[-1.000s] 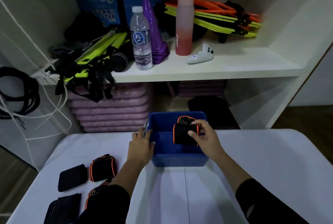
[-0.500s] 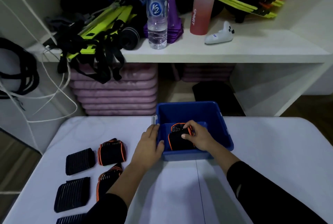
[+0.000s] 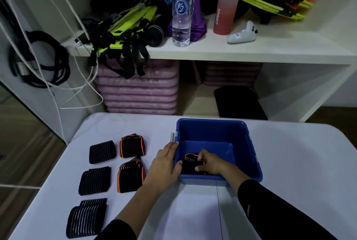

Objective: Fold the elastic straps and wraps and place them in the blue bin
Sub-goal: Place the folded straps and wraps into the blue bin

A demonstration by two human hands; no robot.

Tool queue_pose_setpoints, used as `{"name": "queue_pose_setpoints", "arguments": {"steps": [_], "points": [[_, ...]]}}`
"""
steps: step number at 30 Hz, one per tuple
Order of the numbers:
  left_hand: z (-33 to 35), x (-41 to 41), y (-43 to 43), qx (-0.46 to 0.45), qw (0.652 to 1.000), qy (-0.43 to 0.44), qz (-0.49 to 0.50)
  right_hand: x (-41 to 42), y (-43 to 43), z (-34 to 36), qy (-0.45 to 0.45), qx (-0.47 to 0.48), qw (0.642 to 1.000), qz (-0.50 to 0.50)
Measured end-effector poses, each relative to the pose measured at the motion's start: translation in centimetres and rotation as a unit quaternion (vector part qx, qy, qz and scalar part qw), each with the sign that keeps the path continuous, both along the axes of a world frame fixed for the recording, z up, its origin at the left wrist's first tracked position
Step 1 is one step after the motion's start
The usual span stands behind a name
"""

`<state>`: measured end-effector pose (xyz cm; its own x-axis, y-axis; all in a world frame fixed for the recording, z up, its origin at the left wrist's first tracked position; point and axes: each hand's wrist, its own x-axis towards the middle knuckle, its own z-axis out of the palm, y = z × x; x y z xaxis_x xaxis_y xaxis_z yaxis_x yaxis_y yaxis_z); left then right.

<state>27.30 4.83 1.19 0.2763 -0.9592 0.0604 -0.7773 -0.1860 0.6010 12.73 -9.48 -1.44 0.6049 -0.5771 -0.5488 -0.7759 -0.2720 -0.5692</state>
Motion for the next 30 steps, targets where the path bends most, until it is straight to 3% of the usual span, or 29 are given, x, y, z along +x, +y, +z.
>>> {"name": "queue_pose_setpoints", "arguments": {"steps": [8,15,18,20,23,27,30], "points": [[-0.1,-0.2,0.3,-0.005,1.0,0.02,0.006,-0.2,0.1,0.2,-0.031,-0.043,0.999,-0.007],[-0.1,0.1,0.9,-0.009,0.998,0.064,-0.002,-0.8,-0.3,0.9,-0.04,0.048,0.998,-0.011],[0.1,0.9,1.8,-0.034,0.997,0.07,0.005,-0.8,-0.3,2.1,-0.047,0.032,0.998,-0.036],[0.0,2.1,2.5,-0.059,0.995,0.064,0.041,0.0,0.1,3.3,-0.097,-0.055,0.991,-0.068],[-0.3,4.4,3.8,-0.079,0.986,0.036,0.144,3.1,2.0,5.9,-0.236,-0.162,0.951,-0.118],[-1.4,7.7,6.1,-0.03,0.962,0.032,0.269,8.1,6.3,7.3,-0.325,-0.127,0.935,-0.059],[-3.0,9.3,7.7,0.044,0.95,0.047,0.304,11.3,9.3,5.1,-0.292,-0.1,0.951,-0.008]]}}
